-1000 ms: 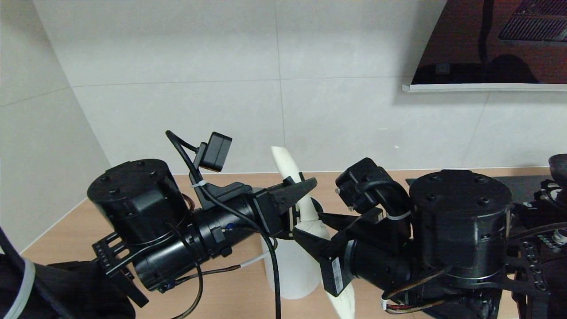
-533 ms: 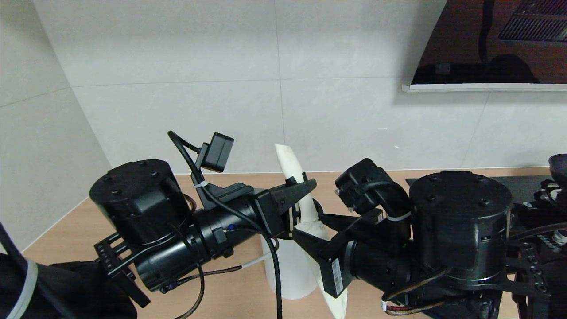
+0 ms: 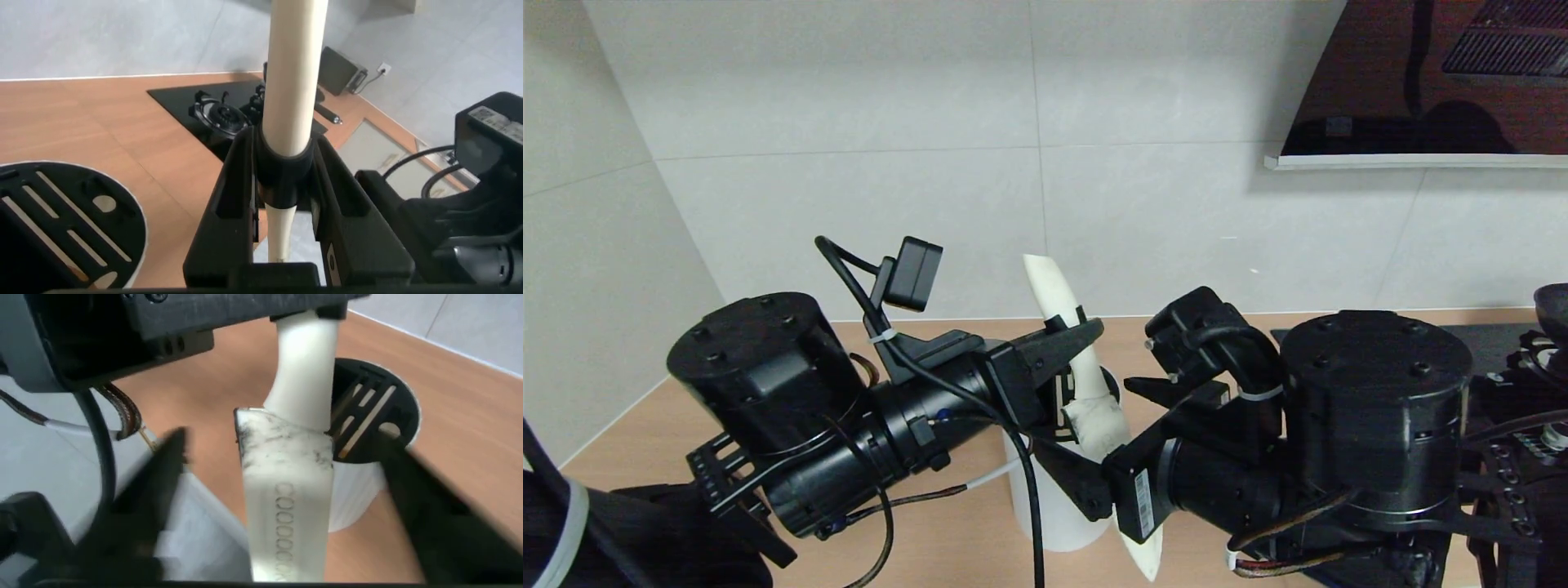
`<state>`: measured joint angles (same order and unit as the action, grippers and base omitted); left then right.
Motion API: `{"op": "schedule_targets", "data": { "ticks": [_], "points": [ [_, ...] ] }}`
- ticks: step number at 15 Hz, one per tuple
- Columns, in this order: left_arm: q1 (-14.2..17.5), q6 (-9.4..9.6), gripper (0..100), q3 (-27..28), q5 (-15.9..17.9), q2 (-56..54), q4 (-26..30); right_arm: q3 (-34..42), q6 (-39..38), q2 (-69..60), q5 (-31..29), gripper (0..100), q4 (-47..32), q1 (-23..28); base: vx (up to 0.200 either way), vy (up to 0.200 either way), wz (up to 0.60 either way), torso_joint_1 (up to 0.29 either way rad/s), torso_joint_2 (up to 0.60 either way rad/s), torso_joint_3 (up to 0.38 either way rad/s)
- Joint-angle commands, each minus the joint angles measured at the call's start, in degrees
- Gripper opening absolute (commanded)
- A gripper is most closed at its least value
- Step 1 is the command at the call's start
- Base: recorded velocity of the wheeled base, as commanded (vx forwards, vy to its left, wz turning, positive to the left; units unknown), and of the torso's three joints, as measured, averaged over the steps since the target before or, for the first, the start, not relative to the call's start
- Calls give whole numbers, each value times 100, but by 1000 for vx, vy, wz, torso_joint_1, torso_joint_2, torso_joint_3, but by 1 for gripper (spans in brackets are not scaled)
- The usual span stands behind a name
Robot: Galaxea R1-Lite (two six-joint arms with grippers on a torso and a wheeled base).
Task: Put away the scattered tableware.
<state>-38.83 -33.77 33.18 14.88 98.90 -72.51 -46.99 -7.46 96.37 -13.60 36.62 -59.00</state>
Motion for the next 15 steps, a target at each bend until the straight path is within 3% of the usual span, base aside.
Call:
{"op": "schedule_targets", "data": {
  "ticks": [1,3,5,6,7,8,9,10,11,12,13,14,15],
  "points": [
    [7,19,0,57,-109,-82,9,-3,-1,-65,-19,100,3,12,0,0,0,0,0,0],
    [7,37,0,241,-302,-126,79,24,-1,-391,-2,100,-6,249,0,0,0,0,0,0],
    [33,151,0,443,-434,-407,466,6,-1,-689,218,100,-32,1031,0,0,0,0,0,0],
    [51,195,0,786,-733,-653,940,-3,-1,-874,429,100,-41,1427,0,0,0,0,0,0],
    [51,204,0,1375,-1357,-785,1512,-29,-10,-1006,657,100,-59,1805,0,0,0,0,0,0],
    [51,213,0,1683,-1699,-802,1802,-64,-10,-1032,736,100,-59,1954,0,0,0,0,0,0],
    [51,292,0,2157,-2253,-802,2259,-99,-19,-1050,763,100,-59,2165,0,0,0,0,0,0],
    [51,687,0,2658,-2807,-794,2760,-91,-54,-1059,772,100,-67,2323,0,0,0,0,0,0],
    [24,1127,0,2702,-3053,-811,2804,-64,-54,-1050,772,100,-67,2332,0,0,0,0,0,0],
    [24,1707,0,2614,-3554,-820,2786,-29,-54,-1023,772,100,-67,2332,0,0,0,0,0,0],
    [7,2102,0,2474,-4099,-750,2716,6,-54,-1006,772,100,-67,2376,0,0,0,0,0,0],
    [-151,2392,0,2421,-4362,-653,2505,24,-54,-997,772,100,-67,2437,0,0,0,0,0,0],
    [-301,2551,0,2386,-4512,-591,2312,15,-54,-988,780,100,-67,2455,0,0,0,0,0,0]
  ]
}}
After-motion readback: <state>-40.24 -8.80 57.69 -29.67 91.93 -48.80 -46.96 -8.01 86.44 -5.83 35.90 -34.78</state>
